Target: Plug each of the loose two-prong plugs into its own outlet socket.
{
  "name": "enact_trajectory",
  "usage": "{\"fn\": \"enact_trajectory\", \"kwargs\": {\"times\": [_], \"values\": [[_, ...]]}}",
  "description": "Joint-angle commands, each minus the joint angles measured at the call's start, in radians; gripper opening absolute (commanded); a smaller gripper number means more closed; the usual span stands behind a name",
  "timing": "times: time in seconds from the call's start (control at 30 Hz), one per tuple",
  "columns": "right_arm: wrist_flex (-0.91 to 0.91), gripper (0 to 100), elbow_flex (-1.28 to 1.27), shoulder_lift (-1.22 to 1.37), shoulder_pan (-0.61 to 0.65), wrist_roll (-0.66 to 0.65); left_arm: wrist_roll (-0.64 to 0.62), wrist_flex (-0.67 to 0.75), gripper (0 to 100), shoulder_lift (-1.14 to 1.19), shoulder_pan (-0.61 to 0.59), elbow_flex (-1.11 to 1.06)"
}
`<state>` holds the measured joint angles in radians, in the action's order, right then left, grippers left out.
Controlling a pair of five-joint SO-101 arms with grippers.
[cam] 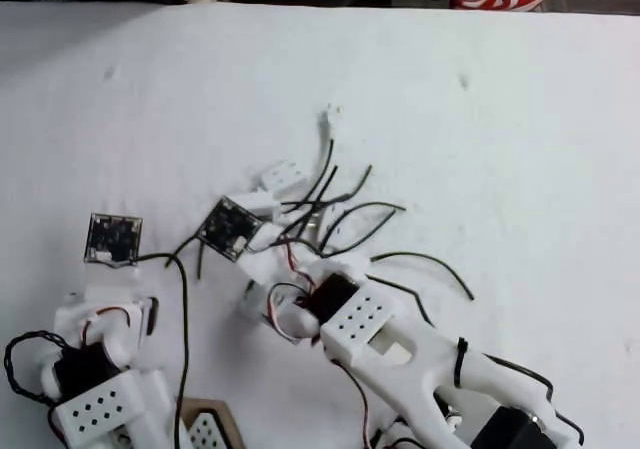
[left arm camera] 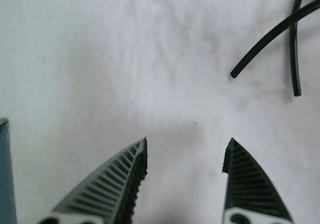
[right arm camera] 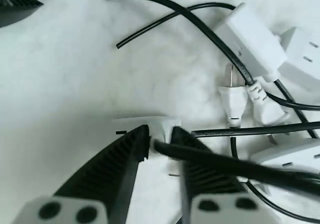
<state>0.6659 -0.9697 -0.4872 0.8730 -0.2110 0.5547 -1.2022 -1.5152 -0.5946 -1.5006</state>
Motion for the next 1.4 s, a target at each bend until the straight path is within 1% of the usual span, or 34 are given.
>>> {"fn": "enact_trajectory", "kwargs": {"times": [0.0,0.1,0.23,0.4,0.5,0.67,0.77,0.93,1.07,1.37], "values": [[-0.013,2.2,0.034,-0.027,0.004,-0.002,-0.003,0.02,25,-0.008,0.007,0.005],[-0.019,1.8,0.009,-0.002,0.005,-0.002,-0.003,0.02,25,-0.008,0.007,0.005],[-0.019,1.8,0.009,0.099,0.005,-0.003,-0.003,0.02,25,-0.008,0.007,0.005],[-0.019,1.7,0.008,0.18,0.002,-0.1,-0.003,0.02,25,-0.008,0.007,0.005],[-0.012,1.7,0.002,0.185,-0.005,-0.098,-0.003,0.02,25,-0.008,0.007,0.005],[0.005,1.6,-0.008,0.188,-0.077,-0.106,-0.003,0.02,25,-0.008,0.007,0.005],[0.031,1.6,-0.008,0.191,-0.099,-0.106,-0.003,0.02,25,-0.008,0.007,0.005],[0.051,1.6,-0.049,0.188,-0.097,-0.11,-0.003,0.02,25,-0.008,0.007,0.005],[0.054,1.6,-0.068,0.185,-0.099,-0.17,-0.002,0.02,25,-0.008,0.007,0.005],[0.053,1.6,-0.066,0.189,-0.099,-0.173,-0.002,0.02,25,-0.008,0.007,0.005]]}}
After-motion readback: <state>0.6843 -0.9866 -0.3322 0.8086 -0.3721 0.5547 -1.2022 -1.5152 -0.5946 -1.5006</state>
